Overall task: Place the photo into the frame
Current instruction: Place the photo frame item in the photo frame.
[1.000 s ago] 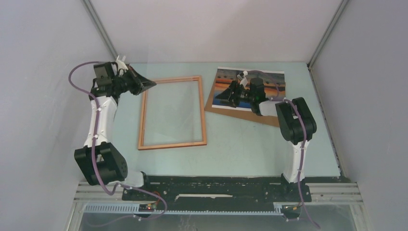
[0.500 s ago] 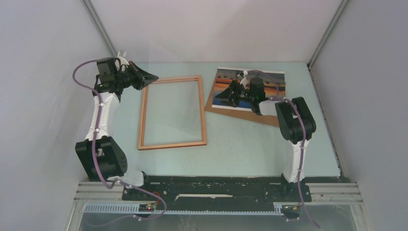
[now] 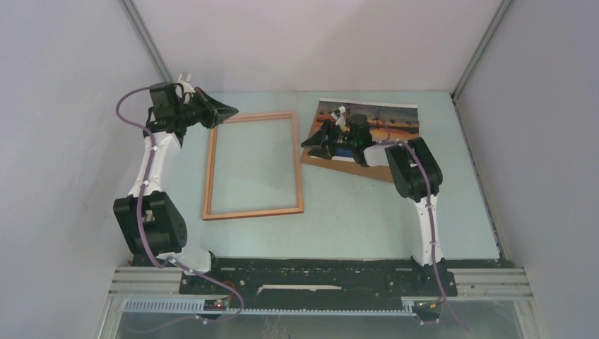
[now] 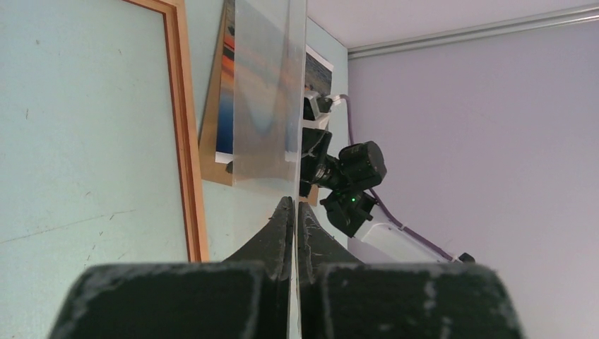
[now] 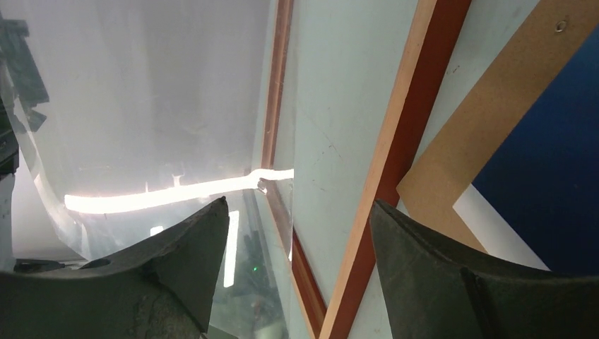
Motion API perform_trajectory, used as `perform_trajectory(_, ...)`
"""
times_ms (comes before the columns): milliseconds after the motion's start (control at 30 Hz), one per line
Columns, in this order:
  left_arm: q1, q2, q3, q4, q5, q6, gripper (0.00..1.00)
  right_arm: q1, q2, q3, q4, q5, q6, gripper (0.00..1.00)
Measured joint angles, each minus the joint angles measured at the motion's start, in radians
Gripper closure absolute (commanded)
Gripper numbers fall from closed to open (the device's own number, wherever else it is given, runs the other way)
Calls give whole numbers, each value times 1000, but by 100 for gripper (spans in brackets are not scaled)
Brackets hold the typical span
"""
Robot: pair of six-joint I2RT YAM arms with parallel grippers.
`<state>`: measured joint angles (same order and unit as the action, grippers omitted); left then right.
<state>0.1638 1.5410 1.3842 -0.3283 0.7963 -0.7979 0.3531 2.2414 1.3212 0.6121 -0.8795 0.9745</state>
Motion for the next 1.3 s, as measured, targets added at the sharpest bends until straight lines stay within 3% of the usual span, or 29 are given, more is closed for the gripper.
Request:
perform_trajectory(433,-1,43,-2,48,17,-14,100,31,182,135,126,-49,195,24)
perform_trajectory(800,-1,43,-2,62,23,-14,100,46,192,143,246,-70,300,32)
perform_trajectory(1300,11,52,-2,27,27,26,100,47,216,144,350,-77,378,37)
